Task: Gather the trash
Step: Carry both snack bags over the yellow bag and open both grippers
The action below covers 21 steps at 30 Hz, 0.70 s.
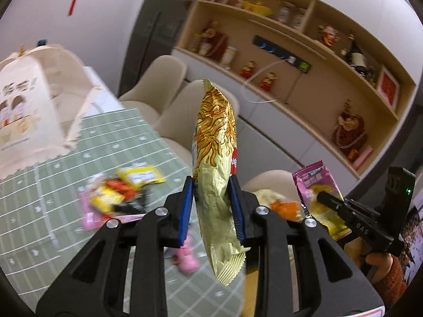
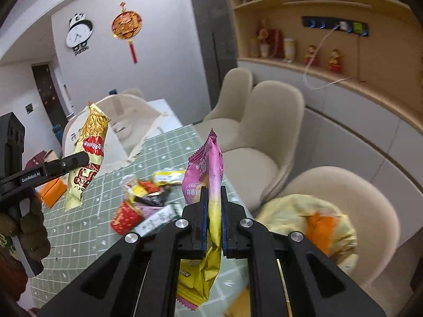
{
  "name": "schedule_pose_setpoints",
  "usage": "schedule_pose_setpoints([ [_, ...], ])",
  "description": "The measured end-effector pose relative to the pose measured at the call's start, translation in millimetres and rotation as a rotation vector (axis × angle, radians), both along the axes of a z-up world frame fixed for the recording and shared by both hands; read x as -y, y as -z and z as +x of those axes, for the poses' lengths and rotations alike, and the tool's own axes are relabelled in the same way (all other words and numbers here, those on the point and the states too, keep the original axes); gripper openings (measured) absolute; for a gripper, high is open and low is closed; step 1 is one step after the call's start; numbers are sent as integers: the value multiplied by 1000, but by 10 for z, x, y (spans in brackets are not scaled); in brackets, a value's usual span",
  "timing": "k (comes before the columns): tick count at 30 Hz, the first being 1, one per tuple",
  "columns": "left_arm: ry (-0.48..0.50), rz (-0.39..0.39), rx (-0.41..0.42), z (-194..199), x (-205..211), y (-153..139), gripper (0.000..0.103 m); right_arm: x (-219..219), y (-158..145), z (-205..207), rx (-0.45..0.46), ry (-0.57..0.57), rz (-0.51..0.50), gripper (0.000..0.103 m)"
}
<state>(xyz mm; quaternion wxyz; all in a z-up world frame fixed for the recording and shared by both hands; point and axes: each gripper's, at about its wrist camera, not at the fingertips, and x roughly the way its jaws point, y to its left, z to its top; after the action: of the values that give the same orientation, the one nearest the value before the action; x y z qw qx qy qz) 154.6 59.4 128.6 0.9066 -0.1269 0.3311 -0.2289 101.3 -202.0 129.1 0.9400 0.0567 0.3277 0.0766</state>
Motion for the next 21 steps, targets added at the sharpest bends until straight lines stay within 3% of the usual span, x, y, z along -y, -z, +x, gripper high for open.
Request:
schedule_pose_setpoints([
  [10,163,9,-24,44,1334,144,26,1165,29,-425,34,144,19,9],
  [16,268,7,-83,162,1978,409,26,1697,137,-518,30,215,31,9],
  [21,320,50,-165,312,2489,809,26,2018,221,-595,20,251,16,9],
])
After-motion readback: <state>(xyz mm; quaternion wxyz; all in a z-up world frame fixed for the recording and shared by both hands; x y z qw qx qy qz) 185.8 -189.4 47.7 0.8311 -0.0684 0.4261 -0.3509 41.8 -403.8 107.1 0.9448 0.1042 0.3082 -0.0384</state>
